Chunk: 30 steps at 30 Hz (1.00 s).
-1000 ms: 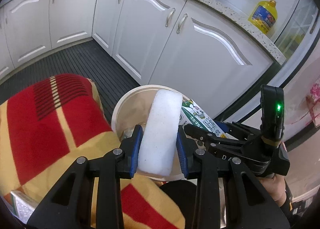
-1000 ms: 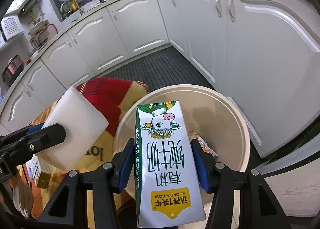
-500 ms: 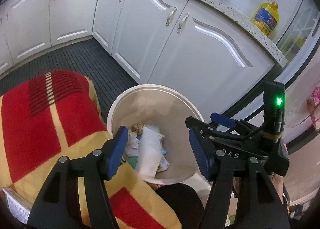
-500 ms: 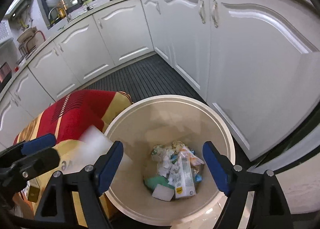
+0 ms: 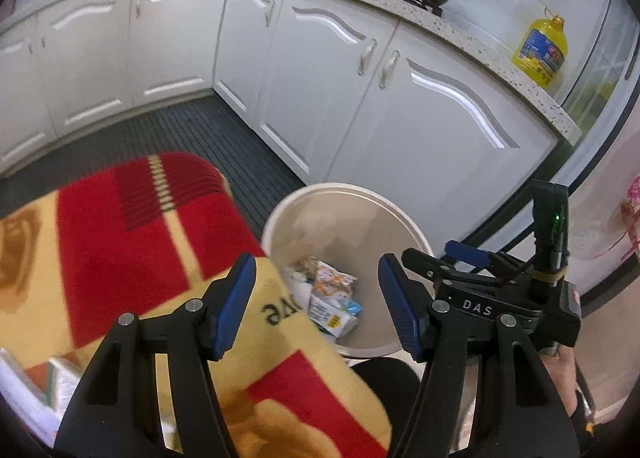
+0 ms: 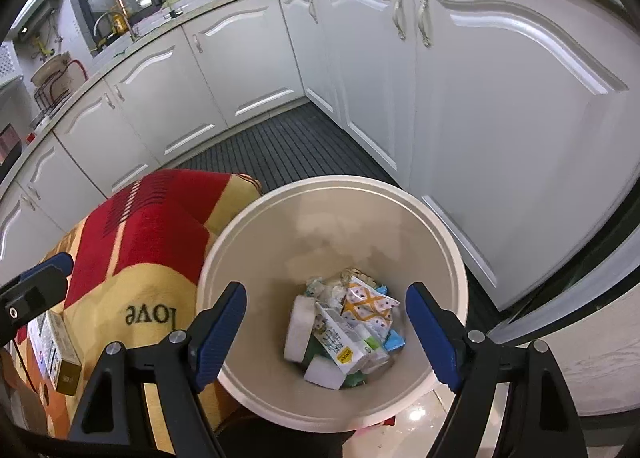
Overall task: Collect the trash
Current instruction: 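Move both tools back over the table toward the medicine boxes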
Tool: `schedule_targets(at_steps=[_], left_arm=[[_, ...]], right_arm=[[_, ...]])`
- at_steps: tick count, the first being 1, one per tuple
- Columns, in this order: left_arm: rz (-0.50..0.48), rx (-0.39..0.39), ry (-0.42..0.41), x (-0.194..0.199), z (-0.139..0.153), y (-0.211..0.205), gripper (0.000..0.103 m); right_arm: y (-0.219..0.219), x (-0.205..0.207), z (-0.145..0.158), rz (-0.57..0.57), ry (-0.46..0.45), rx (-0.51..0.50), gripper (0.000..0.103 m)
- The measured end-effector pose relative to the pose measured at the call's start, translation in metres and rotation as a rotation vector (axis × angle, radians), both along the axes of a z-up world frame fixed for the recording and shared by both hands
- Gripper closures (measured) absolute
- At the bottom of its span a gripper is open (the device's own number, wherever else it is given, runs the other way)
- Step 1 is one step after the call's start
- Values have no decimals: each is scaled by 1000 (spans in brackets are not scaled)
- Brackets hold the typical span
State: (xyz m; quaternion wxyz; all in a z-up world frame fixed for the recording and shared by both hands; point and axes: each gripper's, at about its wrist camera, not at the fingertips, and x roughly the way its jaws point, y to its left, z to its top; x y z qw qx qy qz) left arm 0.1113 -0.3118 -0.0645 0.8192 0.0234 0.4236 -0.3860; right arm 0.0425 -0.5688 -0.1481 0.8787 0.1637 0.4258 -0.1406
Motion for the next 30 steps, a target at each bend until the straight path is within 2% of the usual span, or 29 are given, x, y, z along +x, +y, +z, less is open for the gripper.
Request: schedule_targets(at_steps=[9, 18, 22, 27, 30], left_arm=[[89, 38, -86, -7, 11, 42, 41], [212, 44, -102, -6, 19, 100, 41], [263, 53, -104, -2, 22, 138, 41], [365, 107, -54, 15, 15, 191, 41], [442, 119, 10, 23, 1, 218, 41]], right_arm=[[38, 8, 19, 75, -34, -7, 19], [90, 18, 37, 183, -65, -38, 16], [115, 23, 43, 241, -74, -35, 16], [153, 29, 42, 344, -74, -29, 13], [173, 35, 35, 400, -63, -1, 13]])
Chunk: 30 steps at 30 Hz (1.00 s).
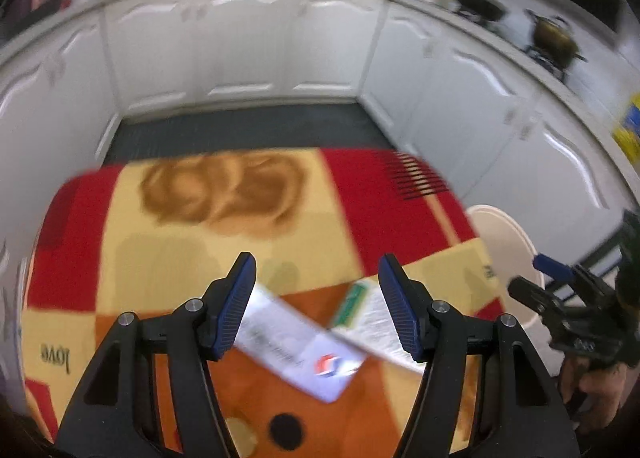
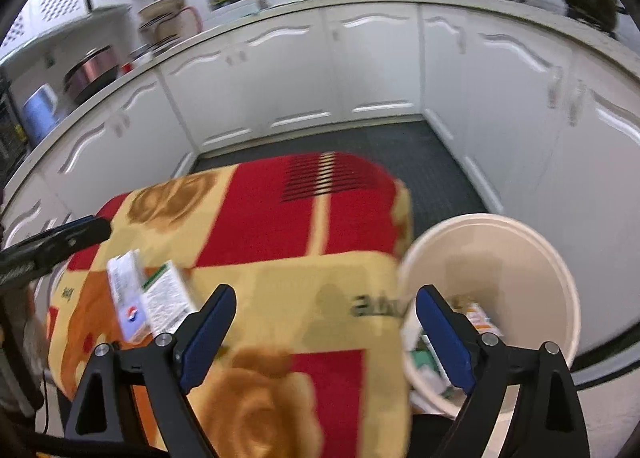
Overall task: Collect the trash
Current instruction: 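Move both tools back over the table toward the medicine boxes, then grasp white tablet box with left gripper while right gripper grasps Watermelon Frost box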
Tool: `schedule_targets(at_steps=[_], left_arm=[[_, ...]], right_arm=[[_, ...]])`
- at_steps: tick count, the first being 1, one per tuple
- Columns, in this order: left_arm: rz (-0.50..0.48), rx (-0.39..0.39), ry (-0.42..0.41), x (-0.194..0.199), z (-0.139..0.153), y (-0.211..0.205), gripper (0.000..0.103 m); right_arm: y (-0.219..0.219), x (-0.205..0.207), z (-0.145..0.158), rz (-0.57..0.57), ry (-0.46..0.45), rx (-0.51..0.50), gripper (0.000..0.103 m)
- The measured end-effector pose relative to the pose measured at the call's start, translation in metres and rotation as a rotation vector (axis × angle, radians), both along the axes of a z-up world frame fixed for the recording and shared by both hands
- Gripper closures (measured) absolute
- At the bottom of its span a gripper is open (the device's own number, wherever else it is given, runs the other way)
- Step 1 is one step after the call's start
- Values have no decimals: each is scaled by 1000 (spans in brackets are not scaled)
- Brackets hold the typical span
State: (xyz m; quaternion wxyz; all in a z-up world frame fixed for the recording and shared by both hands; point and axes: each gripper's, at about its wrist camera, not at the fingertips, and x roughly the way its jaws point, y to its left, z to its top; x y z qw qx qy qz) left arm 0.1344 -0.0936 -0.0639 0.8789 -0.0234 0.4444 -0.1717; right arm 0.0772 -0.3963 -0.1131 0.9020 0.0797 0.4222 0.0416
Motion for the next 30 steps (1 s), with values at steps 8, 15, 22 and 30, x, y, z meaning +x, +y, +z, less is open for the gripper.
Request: schedule_targets(at_steps=[8, 15, 22, 30], left_arm=[[176, -73, 156, 15, -49, 29, 41], [64, 54, 110, 12, -58, -3, 41], [49, -36, 192, 4, -48, 24, 41], [208, -129, 245, 9, -68, 26, 35]], right_arm=[[45, 10, -16, 125, 39, -1, 13], [48, 10, -19, 138, 43, 0, 13], [44, 12, -24, 129, 55, 15, 13], [45, 13, -26, 142, 57, 33, 13]])
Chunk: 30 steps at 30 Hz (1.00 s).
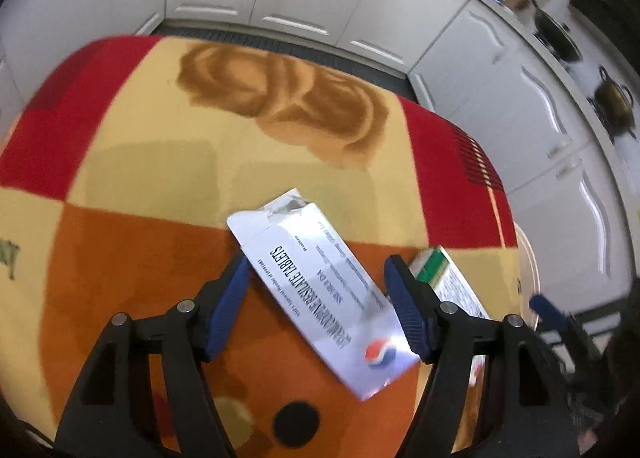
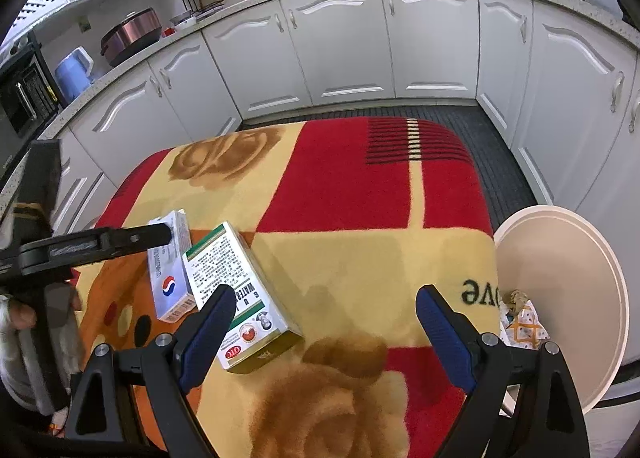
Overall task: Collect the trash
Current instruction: 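Grasp white tablet box with left gripper while right gripper grasps Watermelon Frost box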
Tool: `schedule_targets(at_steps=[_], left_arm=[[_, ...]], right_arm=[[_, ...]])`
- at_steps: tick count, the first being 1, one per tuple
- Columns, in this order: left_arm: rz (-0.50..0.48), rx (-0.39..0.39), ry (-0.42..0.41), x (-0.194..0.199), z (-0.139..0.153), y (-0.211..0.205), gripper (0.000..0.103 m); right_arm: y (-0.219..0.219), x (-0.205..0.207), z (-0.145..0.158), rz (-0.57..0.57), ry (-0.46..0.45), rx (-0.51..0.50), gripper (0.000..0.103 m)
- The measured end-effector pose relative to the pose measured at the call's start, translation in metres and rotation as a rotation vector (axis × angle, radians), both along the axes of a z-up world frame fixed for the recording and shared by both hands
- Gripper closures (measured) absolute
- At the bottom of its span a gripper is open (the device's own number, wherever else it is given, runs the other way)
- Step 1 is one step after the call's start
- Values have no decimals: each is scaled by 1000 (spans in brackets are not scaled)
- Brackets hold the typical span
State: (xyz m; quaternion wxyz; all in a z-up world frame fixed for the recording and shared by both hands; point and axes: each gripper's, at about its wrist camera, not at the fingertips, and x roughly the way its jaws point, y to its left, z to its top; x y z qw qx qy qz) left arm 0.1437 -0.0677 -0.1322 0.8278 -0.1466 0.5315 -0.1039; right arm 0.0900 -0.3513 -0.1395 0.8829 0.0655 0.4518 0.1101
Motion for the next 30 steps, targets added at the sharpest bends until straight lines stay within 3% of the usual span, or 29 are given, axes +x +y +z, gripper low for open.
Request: schedule_targets(at_steps=[4, 10, 14, 19, 23, 25, 26, 30], left_arm=[[-33, 24, -1, 0, -6, -13, 35], [-122, -36, 68, 8, -4, 12, 41], [-197, 41, 92, 5, 7, 25, 43], [-285, 181, 76, -7, 13, 12, 43], [-235, 157, 69, -11, 0, 8, 42], [-206, 168, 40, -15, -4, 7, 42], [-202, 184, 16, -18, -4, 5, 41], [-182, 197, -27, -28, -6, 3, 42]], right_arm=[[0, -3, 2, 5, -8, -17, 13], [3, -2, 2, 24, -5, -18, 13], [29, 2, -3, 113, 2, -58, 13], [67, 18, -14, 219, 6, -130, 13], [89, 36, -34, 251, 41, -186, 14], [84, 39, -37, 205, 32, -181, 28], [80, 38, -36, 201, 30, -144, 46], [72, 27, -33, 182, 5, -179, 50]])
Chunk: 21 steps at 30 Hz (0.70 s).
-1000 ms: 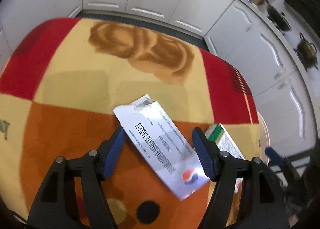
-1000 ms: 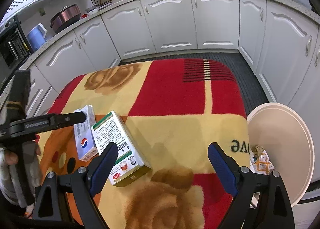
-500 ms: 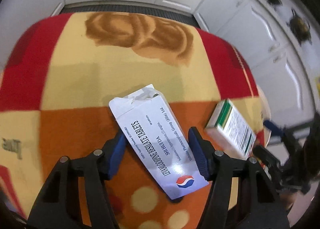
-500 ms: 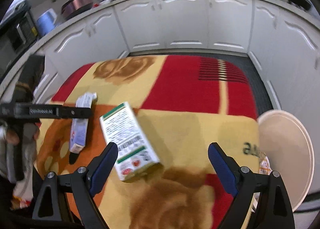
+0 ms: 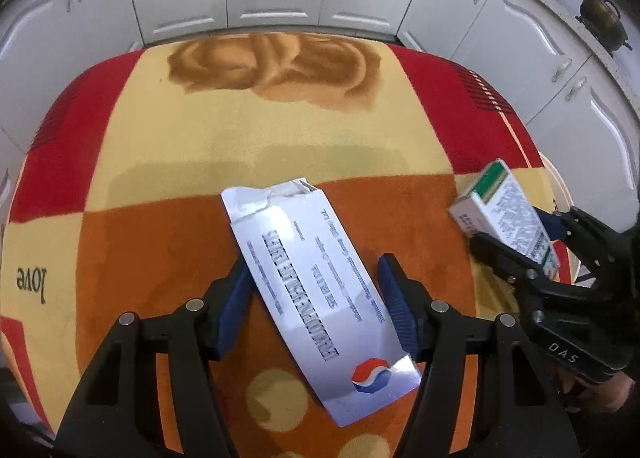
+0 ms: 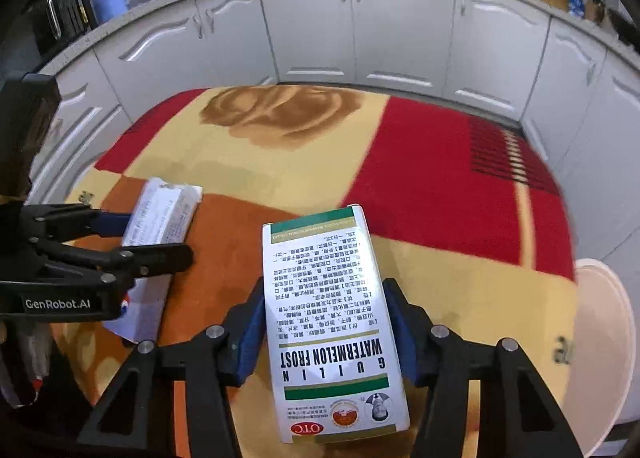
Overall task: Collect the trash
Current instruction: 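Grasp white tablet box with left gripper while right gripper grasps Watermelon Frost box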
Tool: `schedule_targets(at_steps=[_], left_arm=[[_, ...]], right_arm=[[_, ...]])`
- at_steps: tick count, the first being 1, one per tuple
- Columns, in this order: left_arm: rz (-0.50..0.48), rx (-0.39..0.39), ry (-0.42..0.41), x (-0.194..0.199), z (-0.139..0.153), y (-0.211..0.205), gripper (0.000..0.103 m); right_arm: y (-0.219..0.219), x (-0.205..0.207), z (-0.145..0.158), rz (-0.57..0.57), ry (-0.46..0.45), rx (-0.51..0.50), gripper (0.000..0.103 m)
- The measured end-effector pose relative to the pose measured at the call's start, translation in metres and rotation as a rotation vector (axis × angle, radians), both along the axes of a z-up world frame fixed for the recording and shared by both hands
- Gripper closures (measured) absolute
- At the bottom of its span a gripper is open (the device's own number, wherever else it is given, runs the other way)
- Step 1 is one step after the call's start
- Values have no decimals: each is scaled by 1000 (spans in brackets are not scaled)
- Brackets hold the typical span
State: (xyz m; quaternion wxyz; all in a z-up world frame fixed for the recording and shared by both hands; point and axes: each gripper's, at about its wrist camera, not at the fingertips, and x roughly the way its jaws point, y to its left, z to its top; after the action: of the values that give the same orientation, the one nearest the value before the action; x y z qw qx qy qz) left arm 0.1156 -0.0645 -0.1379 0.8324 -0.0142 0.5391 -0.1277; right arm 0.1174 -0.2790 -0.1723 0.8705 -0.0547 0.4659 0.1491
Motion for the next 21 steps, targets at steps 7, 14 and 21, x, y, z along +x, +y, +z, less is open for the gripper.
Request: schedule_targets(at_steps=[7, 14, 21], left_arm=[[-16, -13, -25, -9, 5, -4, 53], [-48, -27, -59, -14, 17, -15, 55], [-74, -45, -90, -17, 28, -27, 55]], right_arm=[[-20, -14, 11, -54, -28, 74, 50], [-34, -26, 27, -91, -65, 121, 50], [-45, -33, 36, -117, -88, 132, 50]])
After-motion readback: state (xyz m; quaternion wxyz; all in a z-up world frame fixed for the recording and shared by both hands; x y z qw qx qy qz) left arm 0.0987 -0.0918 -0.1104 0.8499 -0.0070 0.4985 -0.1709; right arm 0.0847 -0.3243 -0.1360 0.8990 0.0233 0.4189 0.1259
